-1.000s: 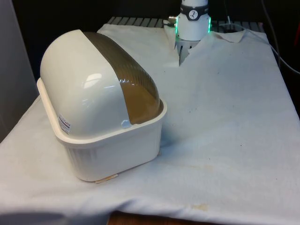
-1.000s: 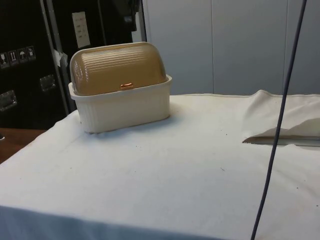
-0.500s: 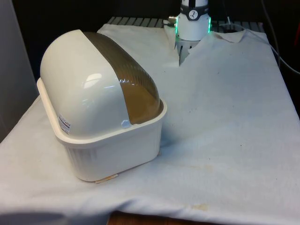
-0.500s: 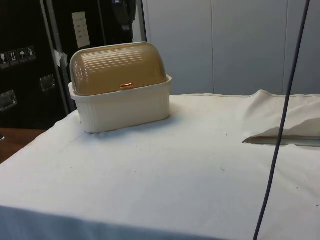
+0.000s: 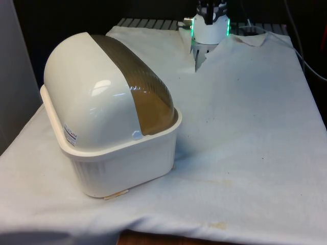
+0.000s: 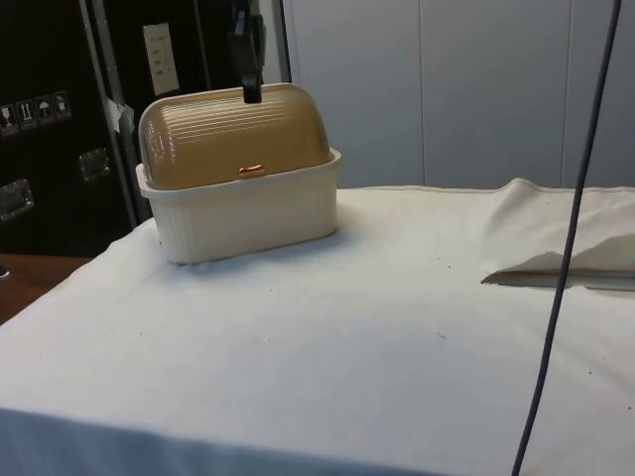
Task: Open the lid, then close it.
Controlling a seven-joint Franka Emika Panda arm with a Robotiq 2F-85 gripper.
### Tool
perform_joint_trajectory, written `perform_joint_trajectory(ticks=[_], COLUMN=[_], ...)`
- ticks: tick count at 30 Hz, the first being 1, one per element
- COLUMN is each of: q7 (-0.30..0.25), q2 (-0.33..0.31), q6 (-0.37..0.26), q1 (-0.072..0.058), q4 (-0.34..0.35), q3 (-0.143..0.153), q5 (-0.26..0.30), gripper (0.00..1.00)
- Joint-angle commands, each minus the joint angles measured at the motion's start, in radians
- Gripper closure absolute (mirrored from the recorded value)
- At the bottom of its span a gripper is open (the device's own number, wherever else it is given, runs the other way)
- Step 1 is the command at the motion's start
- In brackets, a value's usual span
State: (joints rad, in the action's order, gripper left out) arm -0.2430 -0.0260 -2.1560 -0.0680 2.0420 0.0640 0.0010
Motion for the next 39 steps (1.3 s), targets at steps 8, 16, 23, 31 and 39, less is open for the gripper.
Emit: perform_joint_trajectory(ticks=[8, 16, 23, 31, 39], q7=[-0.065, -0.094, -0.096, -0.11, -0.103], q2=[-0.019, -0.026, -0.031, -0.037, -0.034], q6=[-0.076, -0.103, -0.17, -0.21, -0.241], q1=[-0.001, -0.003, -0.004, -0.004, -0.005], q4=[0.037, 0.045, 0.075, 0.092, 0.118], q3=[-0.004, -0.01, -0.022, -0.021, -0.022], q5=[0.0, -0.007, -0.061, -0.109, -0.168], gripper=[1.0, 1.0, 1.0, 1.0, 1.0])
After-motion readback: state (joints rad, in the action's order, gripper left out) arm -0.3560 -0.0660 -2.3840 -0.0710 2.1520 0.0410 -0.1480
